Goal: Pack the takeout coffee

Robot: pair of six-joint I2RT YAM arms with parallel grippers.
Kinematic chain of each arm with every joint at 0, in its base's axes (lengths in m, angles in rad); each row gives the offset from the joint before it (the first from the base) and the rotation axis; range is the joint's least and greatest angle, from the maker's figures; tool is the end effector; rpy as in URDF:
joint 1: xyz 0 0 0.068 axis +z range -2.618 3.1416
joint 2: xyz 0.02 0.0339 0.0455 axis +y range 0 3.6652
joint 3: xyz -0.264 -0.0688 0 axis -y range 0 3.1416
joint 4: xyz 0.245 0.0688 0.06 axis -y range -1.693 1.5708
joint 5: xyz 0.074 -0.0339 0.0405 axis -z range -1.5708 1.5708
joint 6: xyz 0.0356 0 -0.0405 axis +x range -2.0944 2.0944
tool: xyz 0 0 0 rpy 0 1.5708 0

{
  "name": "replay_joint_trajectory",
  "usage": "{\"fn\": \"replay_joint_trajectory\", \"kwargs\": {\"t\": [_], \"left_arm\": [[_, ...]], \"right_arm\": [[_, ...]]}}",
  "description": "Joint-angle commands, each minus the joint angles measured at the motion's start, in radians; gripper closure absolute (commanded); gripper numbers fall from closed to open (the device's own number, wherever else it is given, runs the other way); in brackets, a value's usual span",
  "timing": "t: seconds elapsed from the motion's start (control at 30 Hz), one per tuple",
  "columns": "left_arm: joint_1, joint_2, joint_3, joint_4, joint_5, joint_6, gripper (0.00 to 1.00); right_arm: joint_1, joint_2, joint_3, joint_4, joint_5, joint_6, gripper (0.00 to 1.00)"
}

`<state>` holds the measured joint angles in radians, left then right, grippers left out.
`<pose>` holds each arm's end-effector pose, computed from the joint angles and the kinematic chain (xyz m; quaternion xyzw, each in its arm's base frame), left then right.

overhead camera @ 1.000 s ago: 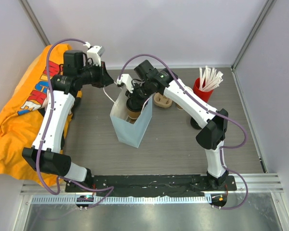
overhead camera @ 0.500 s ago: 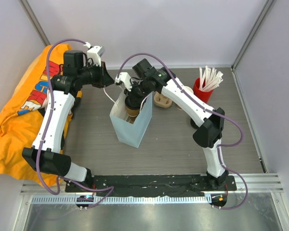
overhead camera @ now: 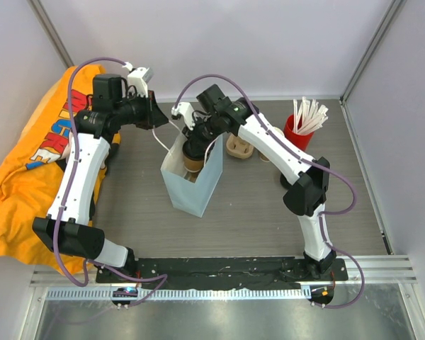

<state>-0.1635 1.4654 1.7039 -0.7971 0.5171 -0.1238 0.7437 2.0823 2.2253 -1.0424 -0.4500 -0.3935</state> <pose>0.2982 -0.0670 0.4366 0.1407 0.8429 -0.2884 0.4318 0.3201 0.3155 0.3550 -0.5575 0.7360 0.2634 0.2795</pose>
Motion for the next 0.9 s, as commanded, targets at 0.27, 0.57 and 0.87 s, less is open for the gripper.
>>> {"fn": "replay_joint_trajectory", "kwargs": {"t": [0.27, 0.57, 0.87], "left_arm": [[0.005, -0.023, -0.004, 0.03, 0.023, -0.007, 1.0], [0.005, -0.02, -0.004, 0.032, 0.015, -0.014, 1.0], [0.01, -0.02, -0.004, 0.033, -0.055, -0.025, 1.0]], "right_arm": [[-0.017, -0.036, -0.05, 0.128, -0.009, 0.059, 0.99], [-0.015, -0.044, -0.087, 0.114, 0.043, 0.027, 0.99], [-0.015, -0.065, -0.093, 0.068, 0.059, -0.025, 0.99]]}}
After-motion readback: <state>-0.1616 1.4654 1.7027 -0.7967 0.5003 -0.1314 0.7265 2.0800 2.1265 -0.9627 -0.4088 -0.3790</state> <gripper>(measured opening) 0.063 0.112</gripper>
